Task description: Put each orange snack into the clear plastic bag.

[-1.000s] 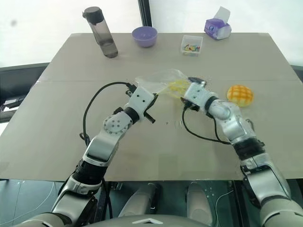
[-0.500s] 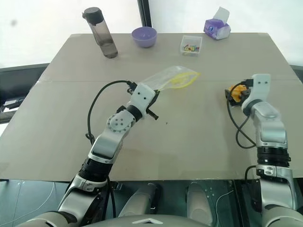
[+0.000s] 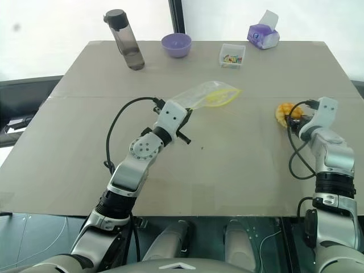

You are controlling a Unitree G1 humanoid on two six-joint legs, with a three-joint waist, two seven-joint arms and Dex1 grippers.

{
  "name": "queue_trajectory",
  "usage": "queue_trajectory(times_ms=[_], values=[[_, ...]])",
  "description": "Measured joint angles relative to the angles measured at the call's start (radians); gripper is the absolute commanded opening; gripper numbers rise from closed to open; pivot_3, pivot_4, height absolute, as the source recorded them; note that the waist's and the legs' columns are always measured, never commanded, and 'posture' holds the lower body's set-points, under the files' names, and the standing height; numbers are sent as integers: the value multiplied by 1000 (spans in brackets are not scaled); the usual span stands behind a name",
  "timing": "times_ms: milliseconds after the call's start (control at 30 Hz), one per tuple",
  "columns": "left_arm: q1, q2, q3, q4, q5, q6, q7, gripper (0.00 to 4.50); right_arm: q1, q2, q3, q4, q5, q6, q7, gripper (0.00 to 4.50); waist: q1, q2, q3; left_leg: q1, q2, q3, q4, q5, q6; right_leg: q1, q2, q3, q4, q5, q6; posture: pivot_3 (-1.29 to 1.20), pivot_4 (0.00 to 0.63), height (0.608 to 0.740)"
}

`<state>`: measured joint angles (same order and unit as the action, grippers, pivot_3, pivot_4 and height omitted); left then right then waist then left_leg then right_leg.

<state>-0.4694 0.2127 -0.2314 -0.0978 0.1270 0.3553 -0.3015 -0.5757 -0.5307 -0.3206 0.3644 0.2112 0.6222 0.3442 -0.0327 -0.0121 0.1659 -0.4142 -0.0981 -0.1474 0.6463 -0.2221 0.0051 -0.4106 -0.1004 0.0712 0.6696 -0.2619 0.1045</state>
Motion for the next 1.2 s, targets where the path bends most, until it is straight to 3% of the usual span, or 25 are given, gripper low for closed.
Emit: queue_trajectory(times_ms=[100, 233, 500, 667, 1200], values=[[0, -1, 0, 0, 0, 0, 2, 0, 0, -1, 9, -3, 0, -8, 10, 45, -1, 0, 0, 0, 0, 0, 0, 0, 0, 0, 0, 0, 0, 0, 0, 0, 150, 739], [1, -3, -1, 2, 8, 0, 3, 0, 52, 3, 65, -114, 57, -16, 147, 45, -8, 0, 0, 0, 0, 0, 0, 0, 0, -1, 0, 0, 1, 0, 0, 0, 150, 739], [1, -5, -4, 9, 10, -8, 3, 0, 71, 6, 167, -344, 127, -12, 280, 45, -5, 0, 0, 0, 0, -3, 1, 0, 0, -1, 0, 1, 2, 0, 0, 0, 150, 739], [2, -6, -5, 10, 16, -13, 3, 0, 68, 2, 238, -370, 119, -11, 305, 45, -2, 0, 0, 0, 0, -3, 2, 0, 0, -1, 0, 1, 2, 0, 0, 0, 150, 739], [3, -6, -15, 16, 40, -31, 2, 0, -1, 13, 304, -348, 110, -17, 333, 45, -3, 0, 0, 0, 0, -4, 2, 0, 0, -1, 0, 1, 2, 0, 0, 0, 150, 739]])
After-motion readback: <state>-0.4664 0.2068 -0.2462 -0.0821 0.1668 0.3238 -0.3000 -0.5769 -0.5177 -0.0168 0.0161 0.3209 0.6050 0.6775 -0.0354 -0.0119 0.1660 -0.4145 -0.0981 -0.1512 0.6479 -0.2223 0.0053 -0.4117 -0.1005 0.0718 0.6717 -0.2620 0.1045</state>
